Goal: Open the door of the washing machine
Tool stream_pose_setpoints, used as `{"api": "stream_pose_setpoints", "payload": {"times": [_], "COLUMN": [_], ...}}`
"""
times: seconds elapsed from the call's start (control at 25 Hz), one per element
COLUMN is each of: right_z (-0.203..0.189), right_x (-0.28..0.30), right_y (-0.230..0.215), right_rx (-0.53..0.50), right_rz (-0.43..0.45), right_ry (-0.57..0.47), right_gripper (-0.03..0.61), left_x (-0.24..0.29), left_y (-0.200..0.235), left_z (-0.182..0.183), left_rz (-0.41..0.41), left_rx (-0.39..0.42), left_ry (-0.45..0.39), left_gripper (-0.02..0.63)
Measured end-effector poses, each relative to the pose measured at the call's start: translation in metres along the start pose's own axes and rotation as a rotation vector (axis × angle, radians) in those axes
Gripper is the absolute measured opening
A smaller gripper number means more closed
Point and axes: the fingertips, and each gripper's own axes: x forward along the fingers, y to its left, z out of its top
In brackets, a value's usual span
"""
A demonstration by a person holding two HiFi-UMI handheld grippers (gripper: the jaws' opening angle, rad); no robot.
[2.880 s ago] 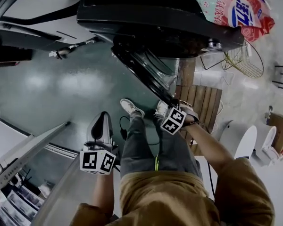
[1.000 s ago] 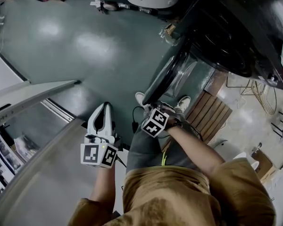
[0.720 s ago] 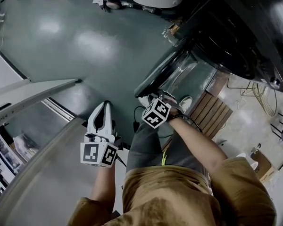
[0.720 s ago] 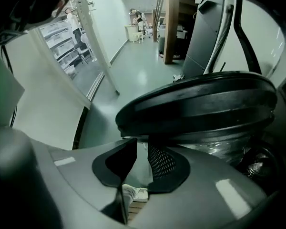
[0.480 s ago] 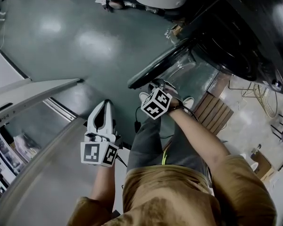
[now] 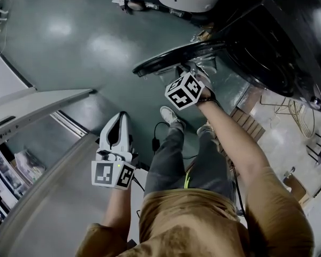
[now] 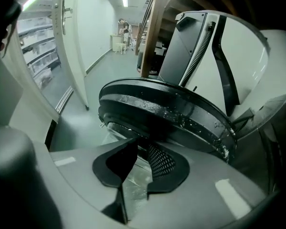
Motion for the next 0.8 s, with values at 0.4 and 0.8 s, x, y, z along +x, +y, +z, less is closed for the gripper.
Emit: {"api": "stream_pose_setpoints", "payload": {"times": [0.4, 0.8], "right_z": [0.057, 0.067], "right_x": [0.023, 0.036], "right_y": [-0.048, -0.113], "right_rx": [-0.108, -0.089], "right_rz": [-0.105, -0.228], "right_ry": [-0.036, 0.025], "right_gripper": [0.067, 0.067], "left_x": [-0.005, -0.011], "left_y": [0.016, 0.030], "left_z": [0.001, 0.003], "left_rz": [0.020, 0.036], "left_rx": [-0.012, -0.031], "left_ry": [-0.010, -0.016], "left_gripper": [0.060, 0.060]}}
